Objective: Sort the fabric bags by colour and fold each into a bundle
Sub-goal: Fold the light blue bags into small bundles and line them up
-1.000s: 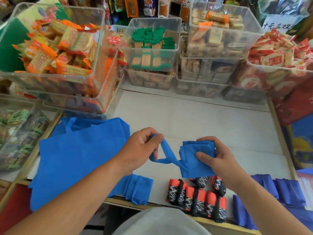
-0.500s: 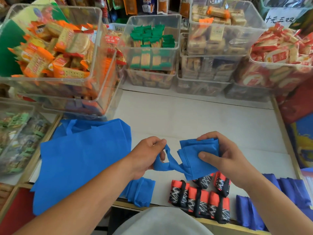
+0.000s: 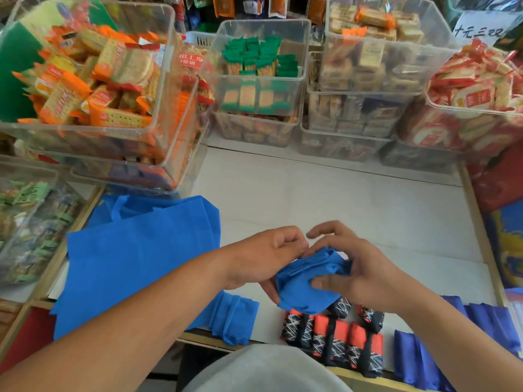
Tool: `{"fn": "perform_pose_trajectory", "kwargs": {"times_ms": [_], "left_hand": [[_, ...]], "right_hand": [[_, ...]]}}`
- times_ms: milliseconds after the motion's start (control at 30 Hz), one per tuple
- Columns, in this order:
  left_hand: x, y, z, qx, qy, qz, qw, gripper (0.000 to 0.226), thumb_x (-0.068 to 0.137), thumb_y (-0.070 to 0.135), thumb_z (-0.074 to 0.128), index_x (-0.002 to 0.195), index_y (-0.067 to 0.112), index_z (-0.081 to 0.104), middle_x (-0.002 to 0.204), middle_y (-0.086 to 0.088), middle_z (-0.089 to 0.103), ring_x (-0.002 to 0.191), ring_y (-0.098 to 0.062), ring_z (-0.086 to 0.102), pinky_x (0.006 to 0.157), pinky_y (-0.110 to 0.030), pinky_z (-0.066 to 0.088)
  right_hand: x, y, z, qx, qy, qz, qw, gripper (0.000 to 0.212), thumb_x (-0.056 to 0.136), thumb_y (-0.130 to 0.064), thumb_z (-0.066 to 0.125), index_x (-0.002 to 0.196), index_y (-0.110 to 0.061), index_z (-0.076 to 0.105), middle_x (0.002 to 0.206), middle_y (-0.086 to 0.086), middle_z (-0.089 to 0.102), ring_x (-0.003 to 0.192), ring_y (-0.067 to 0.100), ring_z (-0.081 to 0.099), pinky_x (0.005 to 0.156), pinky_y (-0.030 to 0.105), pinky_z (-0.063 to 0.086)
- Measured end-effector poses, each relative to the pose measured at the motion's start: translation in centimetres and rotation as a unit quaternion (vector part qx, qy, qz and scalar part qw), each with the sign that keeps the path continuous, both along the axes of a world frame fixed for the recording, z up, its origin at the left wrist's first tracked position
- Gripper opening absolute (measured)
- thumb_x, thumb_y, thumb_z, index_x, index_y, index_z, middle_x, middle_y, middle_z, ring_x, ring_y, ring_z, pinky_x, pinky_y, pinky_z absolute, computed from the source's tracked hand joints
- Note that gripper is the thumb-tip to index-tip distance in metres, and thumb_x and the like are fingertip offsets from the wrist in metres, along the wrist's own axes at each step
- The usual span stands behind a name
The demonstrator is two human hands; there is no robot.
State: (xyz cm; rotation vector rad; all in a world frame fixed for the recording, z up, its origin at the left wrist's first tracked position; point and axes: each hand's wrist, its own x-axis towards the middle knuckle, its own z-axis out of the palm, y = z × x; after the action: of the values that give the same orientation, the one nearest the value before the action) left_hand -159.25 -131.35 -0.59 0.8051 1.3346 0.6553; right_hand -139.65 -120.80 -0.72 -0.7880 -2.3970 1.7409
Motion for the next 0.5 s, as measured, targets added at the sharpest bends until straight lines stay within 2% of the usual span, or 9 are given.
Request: {"fn": "perform_pose_trajectory", "kwargs": {"times_ms": [33,100,167,267,333,400,500], "left_hand": [[0.0,-0.1,0.0,0.005,0.001,-0.002,1.000,0.026,0.109,0.043,0.042,0.103,0.022,0.057,0.086,0.004,0.067,0.077,-0.021,0.072,0.060,-0.039,0.063],[-0.3,-0.2,0.0,0.013,0.012,-0.001,1.000,0.027,0.109,0.042,0.043,0.104,0.021,0.058,0.091,-0.002,0.068,0.077,-0.021,0.072,0.058,-0.038,0.062],[-0.5,-0.2,0.0,0.024,0.023,0.010,0.999,0.026,0.108,0.042,0.047,0.106,0.020,0.061,0.100,-0.005,0.068,0.079,-0.023,0.073,0.057,-0.038,0.062],[-0.8,-0.5,-0.5,0.045,0.027,0.107,0.993,0.017,0.104,0.036,0.059,0.112,0.025,0.068,0.112,-0.004,0.067,0.075,-0.025,0.074,0.062,-0.036,0.062],[-0.8,-1.0,-1.4,0.042,0.006,0.182,0.982,0.020,0.100,0.032,0.066,0.118,0.024,0.069,0.114,-0.006,0.071,0.077,-0.021,0.073,0.072,-0.036,0.063],[-0.5,-1.9,-2.3,0.035,-0.044,0.189,0.980,0.026,0.097,0.026,0.071,0.121,0.018,0.070,0.114,-0.009,0.075,0.091,-0.019,0.072,0.087,-0.035,0.059],[0.1,-3.1,-3.6,0.028,-0.077,0.175,0.981,0.031,0.089,0.012,0.079,0.120,0.014,0.073,0.118,-0.008,0.075,0.112,-0.028,0.070,0.104,-0.036,0.054]], "right_hand": [[-0.2,0.0,0.0,-0.017,-0.006,0.002,1.000,0.038,0.082,-0.003,0.083,0.108,-0.029,0.072,0.123,-0.010,0.063,0.109,0.017,0.066,0.079,0.030,0.055],[-0.5,-0.2,-0.1,-0.061,-0.024,0.009,0.998,0.030,0.087,-0.002,0.078,0.107,-0.022,0.068,0.105,-0.002,0.072,0.093,0.022,0.070,0.075,0.036,0.058],[-0.6,-0.4,-0.1,-0.077,-0.025,0.000,0.997,0.026,0.089,-0.003,0.077,0.101,-0.021,0.064,0.091,0.004,0.072,0.080,0.028,0.067,0.068,0.034,0.056],[-0.7,-0.4,-0.5,-0.076,-0.004,-0.065,0.995,0.026,0.083,-0.010,0.078,0.090,-0.029,0.062,0.082,0.006,0.068,0.070,0.017,0.059,0.064,0.030,0.049],[-0.5,-0.1,-0.9,-0.088,0.007,-0.118,0.989,0.027,0.084,-0.009,0.077,0.092,-0.030,0.061,0.084,0.013,0.067,0.072,0.019,0.058,0.067,0.039,0.048],[-0.4,-0.1,-1.2,-0.110,0.024,-0.151,0.982,0.033,0.090,0.001,0.074,0.098,-0.028,0.060,0.088,0.017,0.068,0.075,0.024,0.062,0.068,0.045,0.050],[-0.5,-0.6,-1.4,-0.145,0.027,-0.169,0.974,0.050,0.092,0.008,0.068,0.121,-0.032,0.060,0.098,0.009,0.074,0.088,0.023,0.074,0.074,0.035,0.059]]}}
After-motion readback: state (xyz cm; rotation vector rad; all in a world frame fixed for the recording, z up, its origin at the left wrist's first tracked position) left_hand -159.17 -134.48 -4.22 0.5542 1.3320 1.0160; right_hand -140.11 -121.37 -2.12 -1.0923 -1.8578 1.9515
